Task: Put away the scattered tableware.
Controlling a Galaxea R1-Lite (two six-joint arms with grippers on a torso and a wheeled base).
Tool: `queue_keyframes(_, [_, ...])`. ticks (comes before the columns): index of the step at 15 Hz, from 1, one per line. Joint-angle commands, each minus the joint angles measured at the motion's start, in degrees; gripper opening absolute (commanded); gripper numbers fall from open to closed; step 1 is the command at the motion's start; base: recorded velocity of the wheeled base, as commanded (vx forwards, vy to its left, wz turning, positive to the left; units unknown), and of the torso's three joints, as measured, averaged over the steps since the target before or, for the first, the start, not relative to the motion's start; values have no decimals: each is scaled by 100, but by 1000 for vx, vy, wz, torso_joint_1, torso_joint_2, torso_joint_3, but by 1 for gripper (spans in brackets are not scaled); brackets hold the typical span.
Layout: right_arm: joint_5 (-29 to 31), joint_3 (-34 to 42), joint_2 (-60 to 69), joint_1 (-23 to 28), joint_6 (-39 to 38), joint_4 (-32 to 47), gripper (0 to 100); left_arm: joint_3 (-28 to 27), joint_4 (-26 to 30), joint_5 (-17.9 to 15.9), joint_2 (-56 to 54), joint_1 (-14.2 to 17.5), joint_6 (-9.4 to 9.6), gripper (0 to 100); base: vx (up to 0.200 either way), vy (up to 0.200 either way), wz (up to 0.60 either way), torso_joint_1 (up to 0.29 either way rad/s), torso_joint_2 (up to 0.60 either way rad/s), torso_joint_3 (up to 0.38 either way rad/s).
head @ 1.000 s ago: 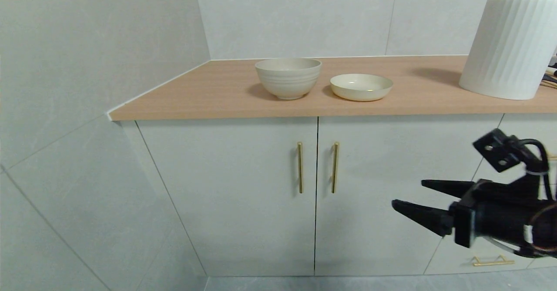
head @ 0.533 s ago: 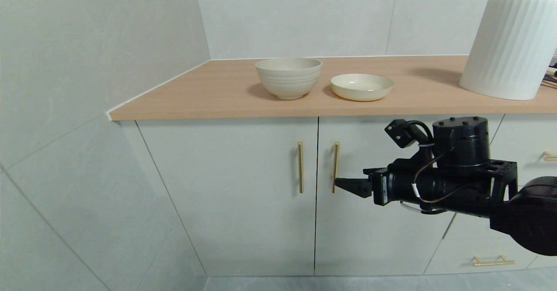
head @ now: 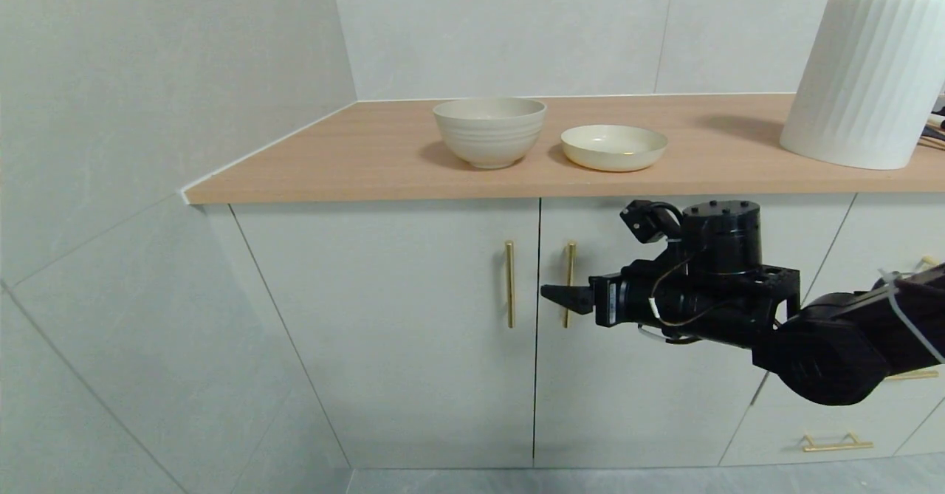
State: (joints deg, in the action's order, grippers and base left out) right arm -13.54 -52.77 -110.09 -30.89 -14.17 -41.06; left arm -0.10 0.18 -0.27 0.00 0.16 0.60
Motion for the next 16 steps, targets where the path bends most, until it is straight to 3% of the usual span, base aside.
queue_keyframes(1, [1, -66, -320, -5, -104, -201, 100, 1, -1, 0, 9, 2, 2, 100, 0, 0, 0, 0, 0, 0])
queue_keyframes(16, [-17, -102, -794, -268, -798, -1159, 100, 1, -1, 0, 9, 2, 2, 100, 0, 0, 0, 0, 0, 0])
